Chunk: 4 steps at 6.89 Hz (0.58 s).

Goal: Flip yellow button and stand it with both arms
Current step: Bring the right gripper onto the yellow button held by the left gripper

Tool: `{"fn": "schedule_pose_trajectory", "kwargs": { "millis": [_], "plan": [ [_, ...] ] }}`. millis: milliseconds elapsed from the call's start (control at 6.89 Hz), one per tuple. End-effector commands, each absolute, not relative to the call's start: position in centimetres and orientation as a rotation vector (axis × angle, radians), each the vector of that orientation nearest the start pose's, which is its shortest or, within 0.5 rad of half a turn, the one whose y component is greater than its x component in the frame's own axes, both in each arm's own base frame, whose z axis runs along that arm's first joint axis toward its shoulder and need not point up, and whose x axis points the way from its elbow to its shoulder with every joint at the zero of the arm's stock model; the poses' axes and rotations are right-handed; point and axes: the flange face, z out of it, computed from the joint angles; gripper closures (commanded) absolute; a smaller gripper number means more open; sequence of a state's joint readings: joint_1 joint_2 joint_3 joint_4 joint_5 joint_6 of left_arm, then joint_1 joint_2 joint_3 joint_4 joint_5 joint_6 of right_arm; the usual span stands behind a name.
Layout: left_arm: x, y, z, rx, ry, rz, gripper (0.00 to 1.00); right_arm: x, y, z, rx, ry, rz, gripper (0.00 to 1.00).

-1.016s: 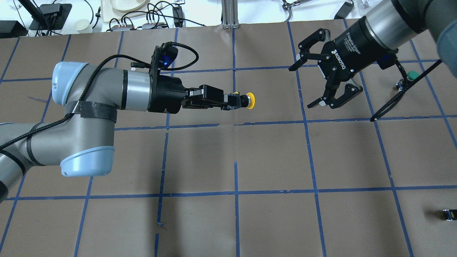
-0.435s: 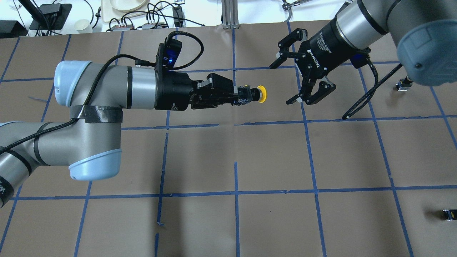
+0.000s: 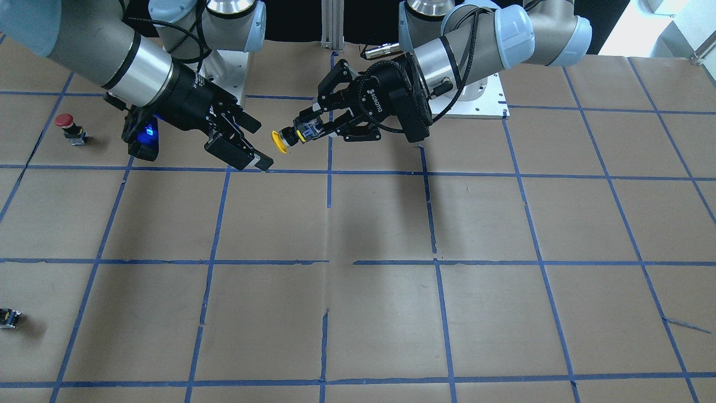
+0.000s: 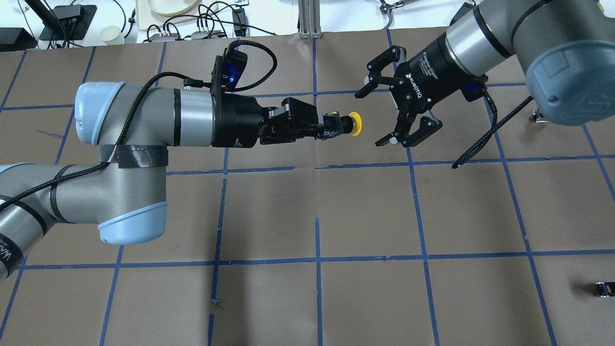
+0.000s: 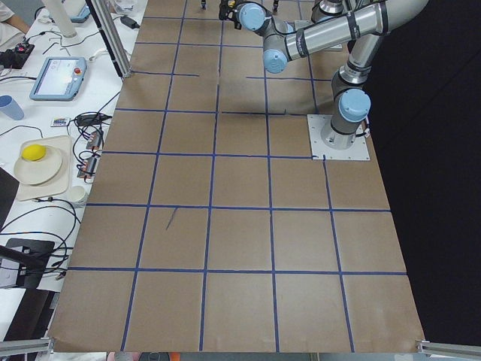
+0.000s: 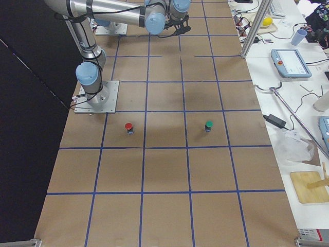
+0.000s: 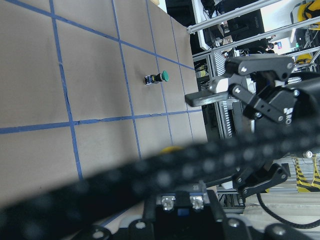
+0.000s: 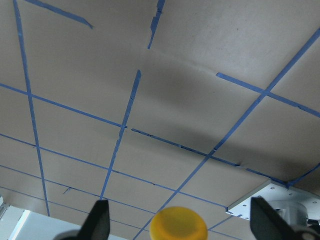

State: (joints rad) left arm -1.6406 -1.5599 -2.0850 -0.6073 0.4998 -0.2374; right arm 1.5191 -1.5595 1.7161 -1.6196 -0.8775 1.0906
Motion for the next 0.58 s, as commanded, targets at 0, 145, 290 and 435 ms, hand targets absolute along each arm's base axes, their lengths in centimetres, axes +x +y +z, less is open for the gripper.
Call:
{"fn": "schedule_pose_trajectory", "kwargs": {
  "millis": [0, 145, 290, 435],
  "plan": [
    [-25.9, -43.7, 39.7, -0.13, -2.023, 0.281, 1.0, 17.7, -49.2, 44.2, 1.385, 2.063, 0.598, 0.01],
    [-26.1, -44.4, 40.6, -0.14, -2.018, 0.296, 1.0, 17.9, -49.2, 43.8, 1.383, 2.06, 0.614, 0.01],
    [-26.7, -44.6, 40.7, -0.11, -2.022, 0.269, 1.0, 17.9, -49.1, 43.4, 1.39, 2.059, 0.63, 0.03],
    [-27.2, -44.3, 40.5, -0.11, -2.057, 0.274, 1.0, 18.4, -48.8, 43.1, 1.383, 2.066, 0.644, 0.11]
  ]
}}
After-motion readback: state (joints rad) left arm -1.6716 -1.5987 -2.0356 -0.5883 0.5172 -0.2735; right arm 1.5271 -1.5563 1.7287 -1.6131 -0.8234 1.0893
